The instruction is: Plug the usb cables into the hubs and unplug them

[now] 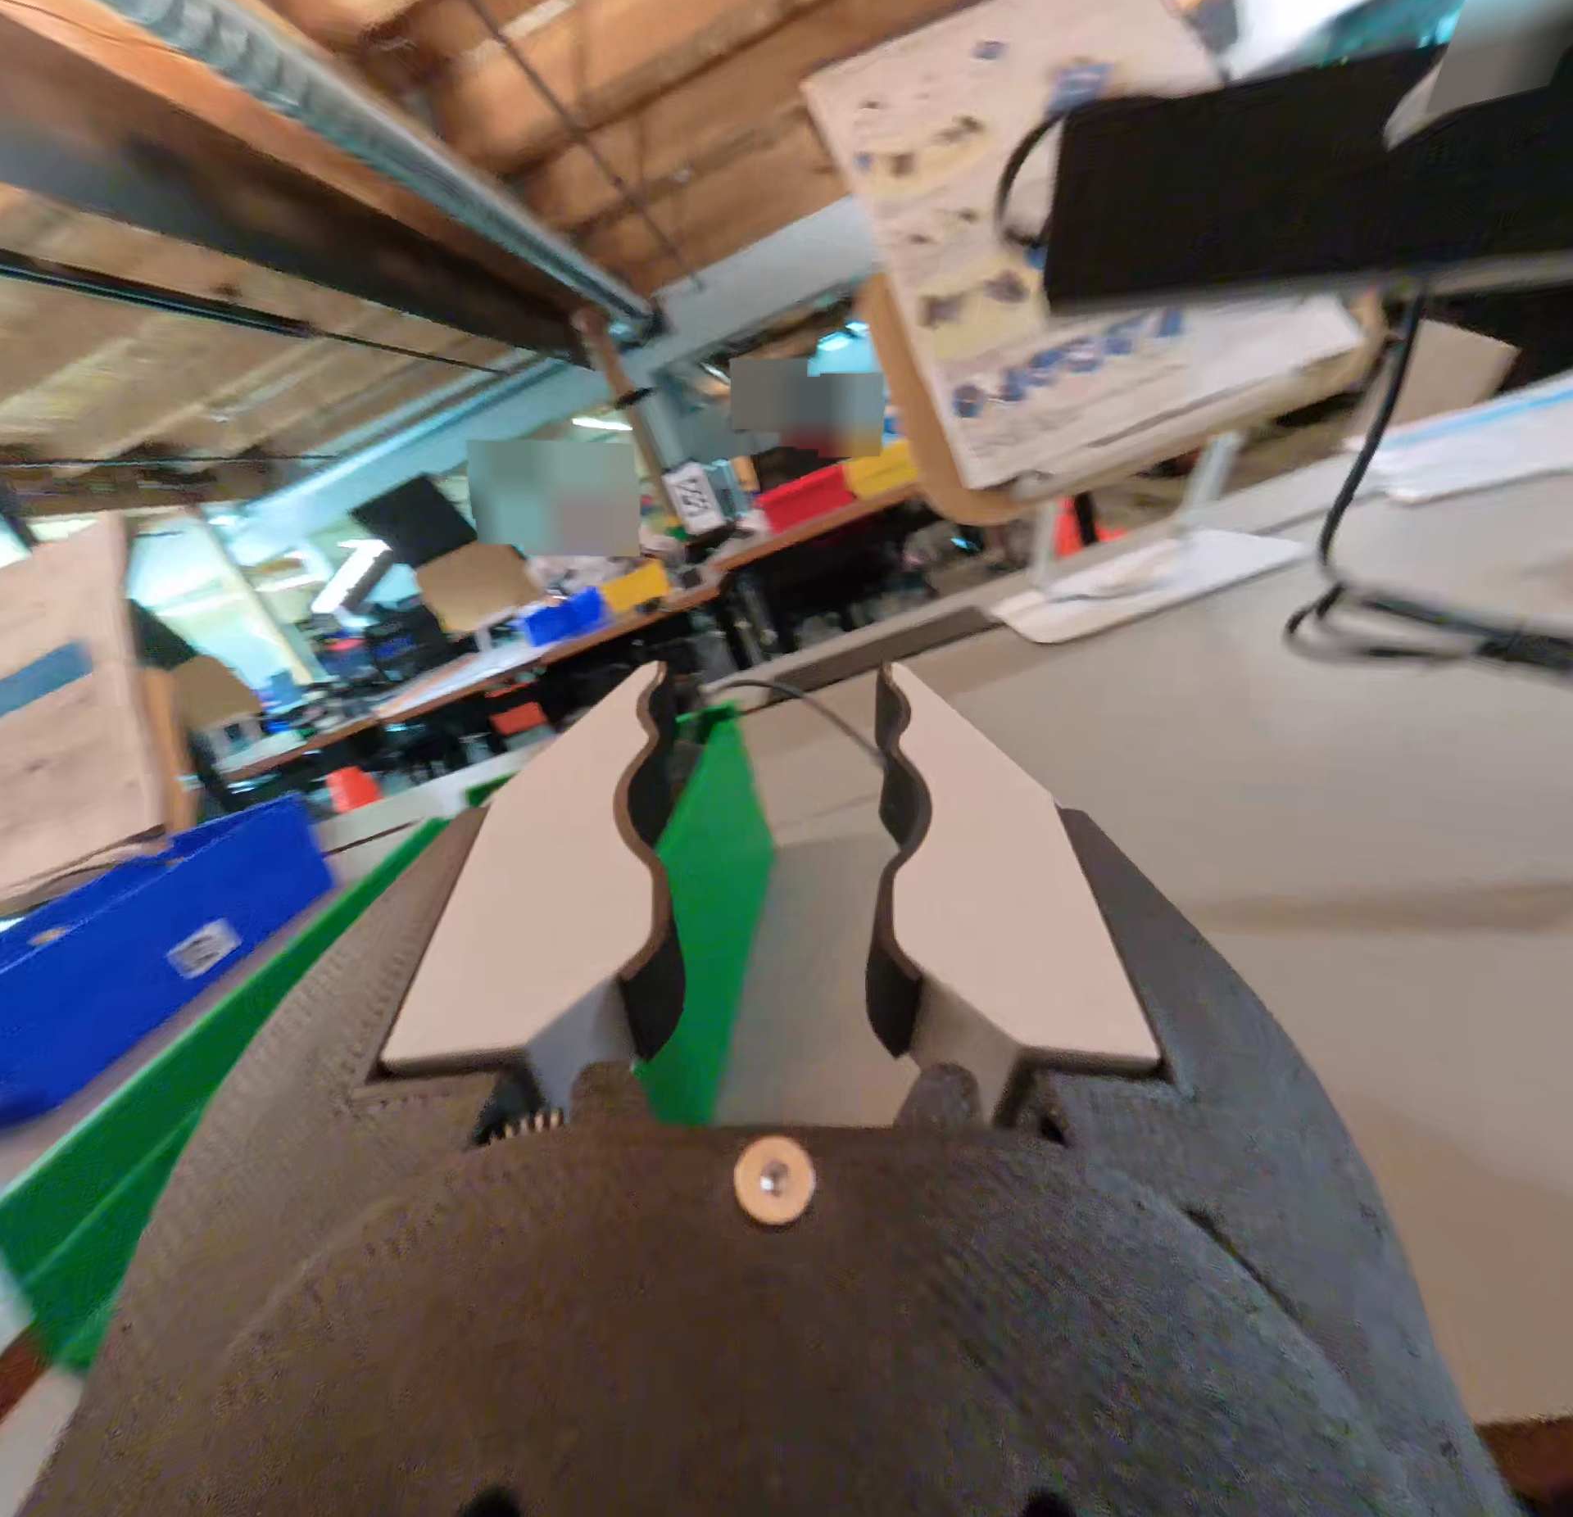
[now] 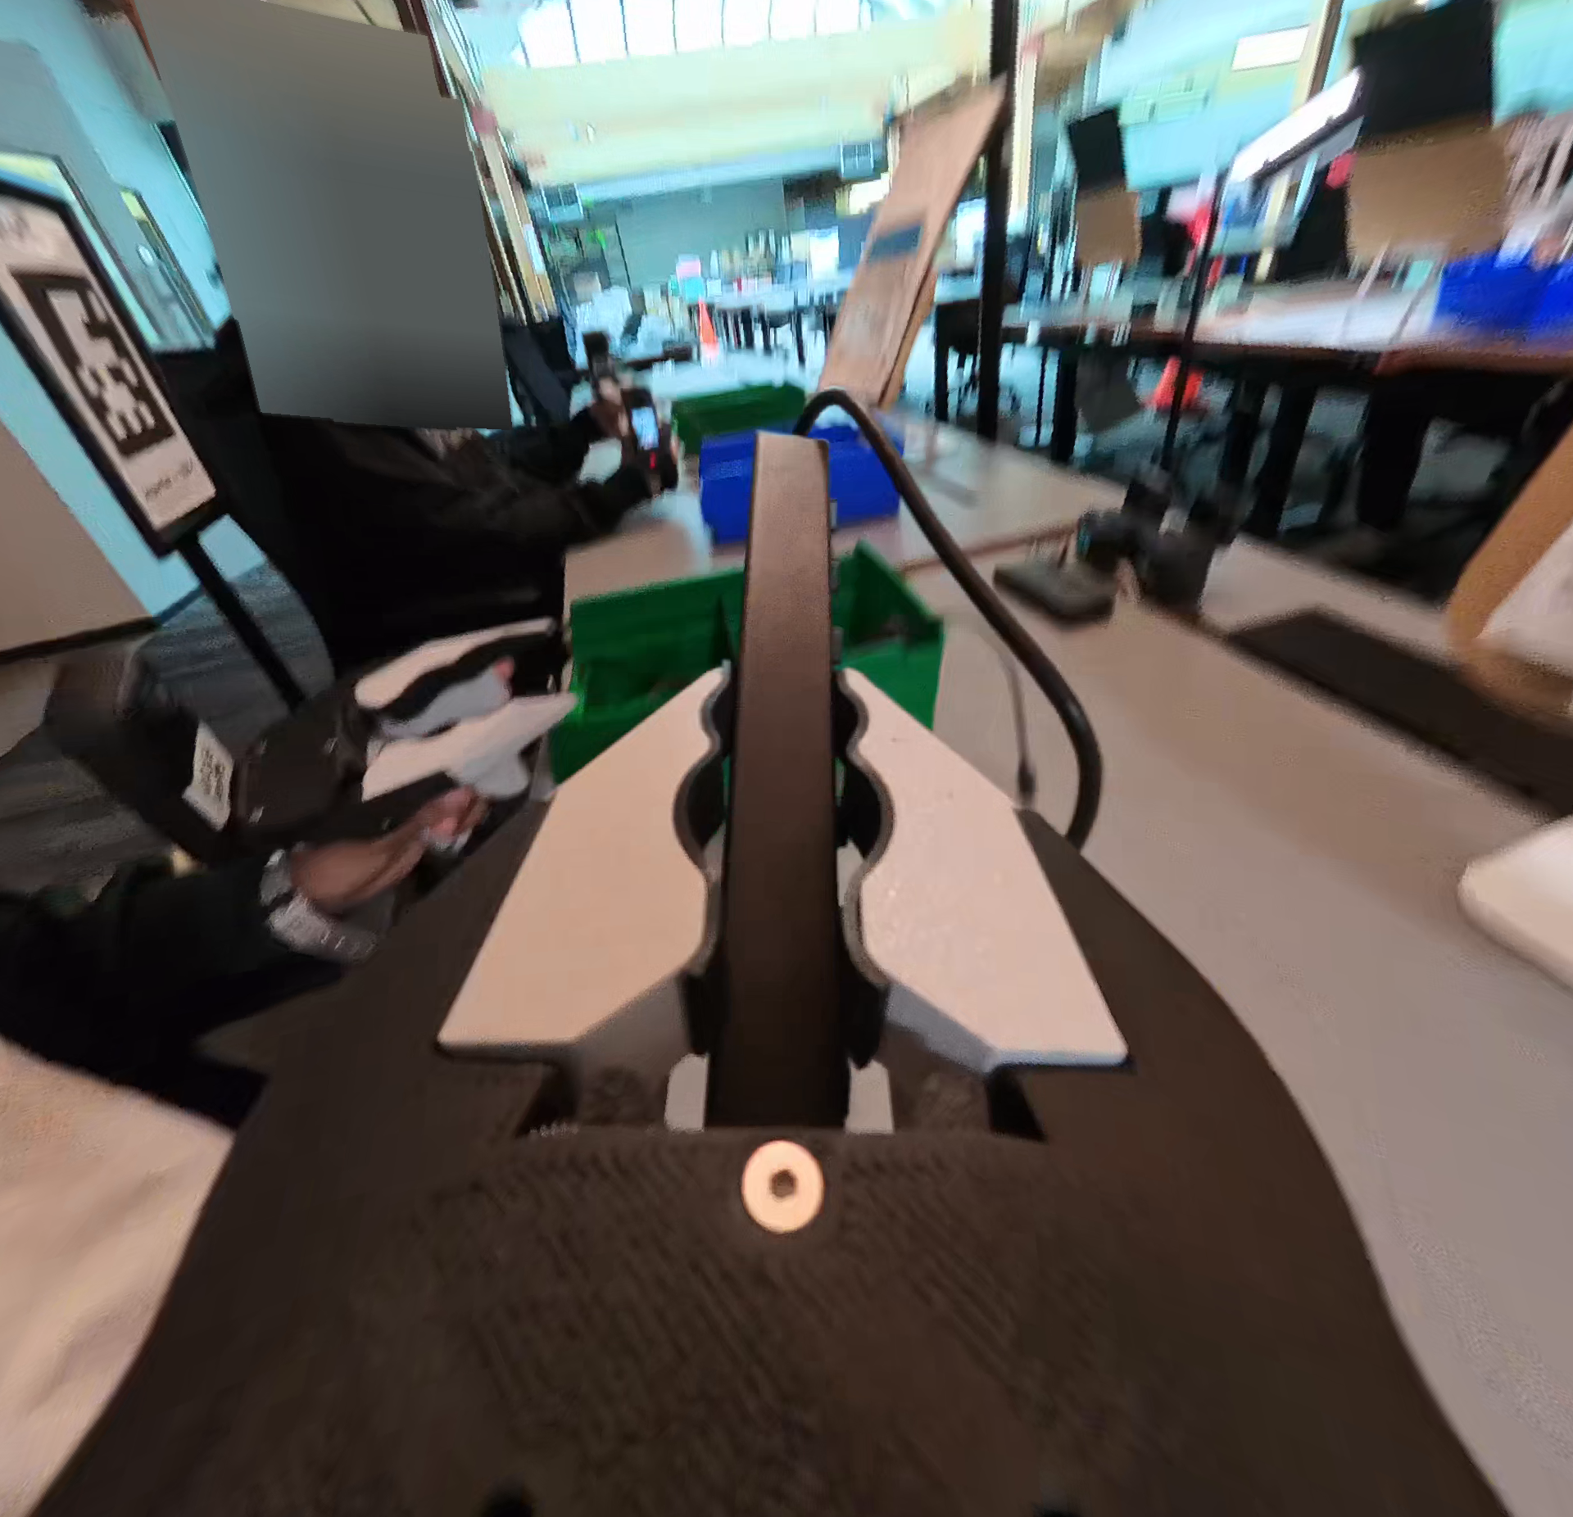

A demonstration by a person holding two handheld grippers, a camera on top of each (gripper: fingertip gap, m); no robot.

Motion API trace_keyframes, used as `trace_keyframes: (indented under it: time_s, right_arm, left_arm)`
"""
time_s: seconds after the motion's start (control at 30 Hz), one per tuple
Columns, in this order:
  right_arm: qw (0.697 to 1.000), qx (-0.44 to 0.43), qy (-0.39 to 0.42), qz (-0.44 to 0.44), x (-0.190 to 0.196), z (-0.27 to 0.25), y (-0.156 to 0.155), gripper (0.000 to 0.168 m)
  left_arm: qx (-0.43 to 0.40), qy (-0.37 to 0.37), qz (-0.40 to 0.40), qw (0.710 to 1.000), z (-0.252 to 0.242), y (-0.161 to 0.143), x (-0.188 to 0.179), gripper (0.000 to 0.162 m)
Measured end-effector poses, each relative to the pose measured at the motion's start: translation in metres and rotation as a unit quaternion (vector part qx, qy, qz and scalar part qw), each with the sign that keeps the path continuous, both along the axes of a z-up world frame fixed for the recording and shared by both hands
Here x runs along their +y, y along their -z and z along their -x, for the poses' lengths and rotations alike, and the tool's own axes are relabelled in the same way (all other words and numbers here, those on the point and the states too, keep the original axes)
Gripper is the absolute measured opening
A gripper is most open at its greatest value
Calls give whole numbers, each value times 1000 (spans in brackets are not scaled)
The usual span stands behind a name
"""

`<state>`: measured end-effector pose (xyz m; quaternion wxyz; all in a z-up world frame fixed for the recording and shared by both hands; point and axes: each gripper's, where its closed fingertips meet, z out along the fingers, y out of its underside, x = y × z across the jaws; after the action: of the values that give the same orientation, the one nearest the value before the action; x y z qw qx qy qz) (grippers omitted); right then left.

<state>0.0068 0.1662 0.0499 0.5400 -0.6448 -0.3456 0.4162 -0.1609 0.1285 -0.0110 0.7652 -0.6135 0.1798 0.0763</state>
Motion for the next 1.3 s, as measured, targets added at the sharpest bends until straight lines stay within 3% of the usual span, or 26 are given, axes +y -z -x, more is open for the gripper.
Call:
trace_keyframes:
  time_s: [0.13, 0.23, 0.27, 0.33, 0.37, 0.5, 0.63, 0.73, 0.77, 0.8, 0.87, 0.97, 1.07, 1.2, 1.3]
  right_arm:
    - [997, -31, 7, 69, -30, -9, 62, 21]
    - [993, -12, -4, 115, -46, -15, 85, 21]
    - [993, -14, -7, 120, -50, -16, 93, 21]
    - [993, -20, 10, 116, -52, -20, 105, 22]
    - [992, -20, 12, 121, -53, -21, 109, 22]
    - [980, 58, -30, 189, -66, -18, 104, 23]
    - [972, 106, -34, 206, -69, -26, 95, 25]
    - [969, 166, -16, 185, -64, -39, 79, 37]
    - [962, 205, -26, 181, -66, -43, 68, 39]
    - [950, 249, -41, 183, -68, -48, 55, 57]
    - [940, 280, -42, 189, -67, -55, 49, 66]
    - [945, 287, -23, 154, -65, -68, 47, 53]
    - [941, 320, 14, 108, -61, -92, 39, 46]
    - [966, 240, 67, 72, -49, -105, 71, 39]
    - [984, 129, 103, 61, -39, -103, 107, 29]
  left_arm:
    - [66, 88, 42, 993, -88, 21, 9, 70]
    - [246, 41, -53, 967, -132, 20, 13, 107]
    - [323, 24, -99, 941, -147, 21, 11, 108]
    - [427, -5, -149, 892, -170, 30, 10, 102]
    - [439, -9, -154, 885, -177, 36, 10, 101]
    - [423, 17, -165, 891, -186, 41, 10, 65]
    - [396, 58, -153, 903, -192, 40, 7, 62]
    - [364, 109, -132, 915, -200, 40, 2, 50]
    - [369, 116, -138, 912, -203, 39, -1, 32]
    - [381, 111, -133, 908, -204, 43, 1, 26]
    - [342, 152, -94, 923, -207, 51, 3, 25]
    - [274, 186, -29, 943, -202, 55, 13, 26]
    - [145, 227, 71, 960, -193, 57, 25, 24]
    - [-84, 279, 230, 929, -169, 64, 47, 24]
    - [-224, 297, 295, 880, -149, 71, 63, 23]
